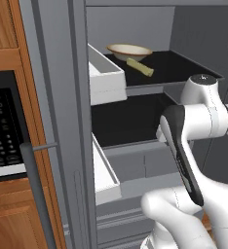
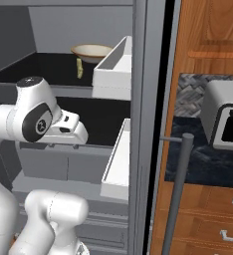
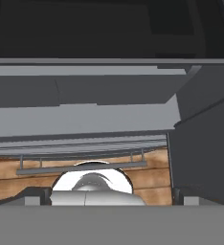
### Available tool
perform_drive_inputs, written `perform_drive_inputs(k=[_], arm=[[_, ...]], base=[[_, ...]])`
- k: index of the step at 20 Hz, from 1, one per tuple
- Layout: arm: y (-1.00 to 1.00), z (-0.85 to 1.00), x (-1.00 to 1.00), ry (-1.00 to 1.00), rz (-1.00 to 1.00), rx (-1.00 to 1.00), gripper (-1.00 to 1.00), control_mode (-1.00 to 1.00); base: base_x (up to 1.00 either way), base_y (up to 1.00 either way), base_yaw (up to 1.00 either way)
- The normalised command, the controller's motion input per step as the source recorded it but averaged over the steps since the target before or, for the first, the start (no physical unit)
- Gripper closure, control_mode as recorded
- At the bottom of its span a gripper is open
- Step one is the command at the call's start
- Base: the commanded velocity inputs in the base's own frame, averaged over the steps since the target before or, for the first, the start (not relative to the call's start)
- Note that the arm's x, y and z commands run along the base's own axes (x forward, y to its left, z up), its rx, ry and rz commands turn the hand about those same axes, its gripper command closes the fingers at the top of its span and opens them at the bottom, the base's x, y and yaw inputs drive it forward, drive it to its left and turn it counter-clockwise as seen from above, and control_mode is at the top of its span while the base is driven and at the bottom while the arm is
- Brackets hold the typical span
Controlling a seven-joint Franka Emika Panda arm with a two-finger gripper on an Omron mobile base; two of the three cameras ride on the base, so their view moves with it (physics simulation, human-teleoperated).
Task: Retrieve the butter from the fridge and place it on a plate on the dining table. Then retrieve the butter knife by the fridge and place it near the plate.
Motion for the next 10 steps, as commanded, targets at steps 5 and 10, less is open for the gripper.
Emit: perform_drive_inputs(k=[5,10], arm=[[0.01,0.0,0.0,-0.14,0.0,0.0,-1.0,-1.0],[0.05,0.01,0.0,-0.27,0.06,0.0,-1.0,-1.0]], base=[[0.0,0.0,0.0],[0.0,0.0,0.0]])
